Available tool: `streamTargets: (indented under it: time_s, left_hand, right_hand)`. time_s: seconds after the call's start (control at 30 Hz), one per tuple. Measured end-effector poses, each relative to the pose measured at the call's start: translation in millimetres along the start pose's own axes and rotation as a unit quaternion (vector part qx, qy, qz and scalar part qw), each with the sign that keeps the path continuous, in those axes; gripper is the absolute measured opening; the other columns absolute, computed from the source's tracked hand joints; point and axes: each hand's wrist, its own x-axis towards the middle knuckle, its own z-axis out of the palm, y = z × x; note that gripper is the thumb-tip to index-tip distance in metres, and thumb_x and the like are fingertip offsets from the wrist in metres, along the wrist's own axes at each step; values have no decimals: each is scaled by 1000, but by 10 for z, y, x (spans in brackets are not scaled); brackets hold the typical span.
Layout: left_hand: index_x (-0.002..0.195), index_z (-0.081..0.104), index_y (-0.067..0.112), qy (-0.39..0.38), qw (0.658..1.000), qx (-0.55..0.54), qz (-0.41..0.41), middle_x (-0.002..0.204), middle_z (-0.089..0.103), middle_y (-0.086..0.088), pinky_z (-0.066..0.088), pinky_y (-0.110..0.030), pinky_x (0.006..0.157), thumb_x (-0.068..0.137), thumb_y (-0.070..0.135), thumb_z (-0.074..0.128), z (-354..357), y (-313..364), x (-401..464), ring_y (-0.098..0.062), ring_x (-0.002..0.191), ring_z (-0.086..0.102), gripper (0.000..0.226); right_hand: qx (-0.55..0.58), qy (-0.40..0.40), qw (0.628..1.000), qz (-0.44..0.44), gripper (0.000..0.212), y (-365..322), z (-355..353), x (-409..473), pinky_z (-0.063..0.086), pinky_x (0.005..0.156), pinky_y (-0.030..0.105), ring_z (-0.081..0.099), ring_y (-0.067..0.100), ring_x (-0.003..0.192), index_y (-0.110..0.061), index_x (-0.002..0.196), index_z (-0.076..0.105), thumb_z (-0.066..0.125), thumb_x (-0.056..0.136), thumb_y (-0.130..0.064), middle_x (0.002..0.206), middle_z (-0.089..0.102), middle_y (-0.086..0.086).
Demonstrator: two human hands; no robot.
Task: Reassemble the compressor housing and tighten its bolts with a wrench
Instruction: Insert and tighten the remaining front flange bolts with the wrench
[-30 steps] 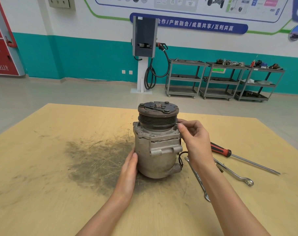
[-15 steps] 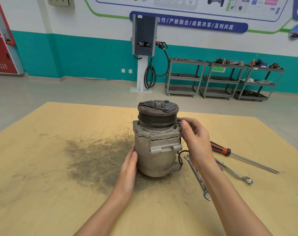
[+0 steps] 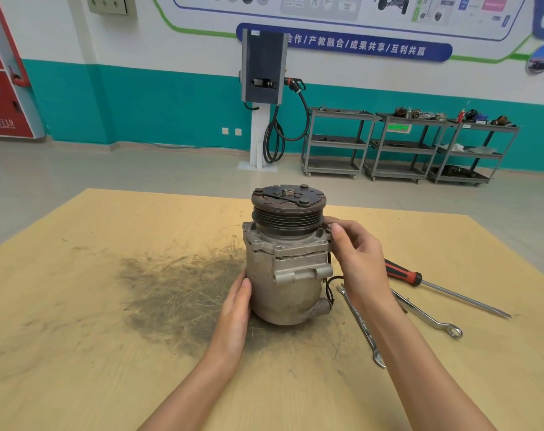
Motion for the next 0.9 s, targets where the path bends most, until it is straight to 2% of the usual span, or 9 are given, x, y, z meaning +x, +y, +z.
streamTargets:
  time_s: [0.1,0.2,0.3,0.37,0.5,0.63,0.77,0.9]
  left_hand:
    - [152,42,24,-2,1000,4,-6,152,49,12,28,-40,124,87,57,50,-4,-6,5,-5,142,42,74]
    - [153,42,23,-3,1000,8,-9,152,49,11,28,-40,124,87,57,50,-12,-11,10,-6,142,42,75]
    - [153,42,23,-4,1000,8,-11,153,49,11,28,-41,124,86,58,49,-16,-13,12,-6,142,42,75]
    - [153,42,23,-4,1000,11,-11,153,49,11,28,-40,124,87,59,49,-17,-15,13,-6,143,41,75]
    - [153,42,24,-2,1000,9,-9,153,49,11,28,-41,124,84,63,52,-20,-15,14,-6,142,42,79]
    - [152,42,25,-3,1000,8,-3,153,48,12,28,-41,124,74,72,56,-33,-17,15,-6,142,41,92]
    - [152,42,25,0,1000,1,-7,152,49,12,28,-41,123,83,63,53,-26,-21,20,-5,141,42,80]
    - [153,42,24,1,1000,3,-7,152,49,11,28,-41,124,83,63,53,-21,-13,21,-6,142,42,80]
  right_hand:
    - [12,9,1000,3,1,-8,16,25,55,90,35,68,16,99,-11,94,63,62,93,-11,102,73,0]
    - [3,10,1000,0,4,-11,12,35,56,87,33,67,17,99,-11,95,62,63,93,-14,102,72,0]
    - [8,0,1000,1,15,-4,-5,5,53,90,33,66,19,103,-14,105,66,53,99,-16,104,71,3]
    - [8,-1,1000,1,18,-4,-1,-10,52,91,34,66,19,103,-15,106,67,51,99,-13,104,72,2]
    - [30,16,999,6,4,-3,30,6,55,90,33,67,16,101,-9,97,62,61,93,-8,104,72,0]
    - [32,7,999,4,6,9,14,18,55,88,30,67,18,102,-11,100,62,60,94,-12,102,72,-1]
    - [14,-4,1000,5,18,15,4,-3,52,91,34,66,20,104,-15,106,68,51,99,-15,105,72,2]
    - [19,10,1000,5,3,-3,20,17,56,88,33,67,14,100,-10,96,63,62,93,-11,102,73,-3]
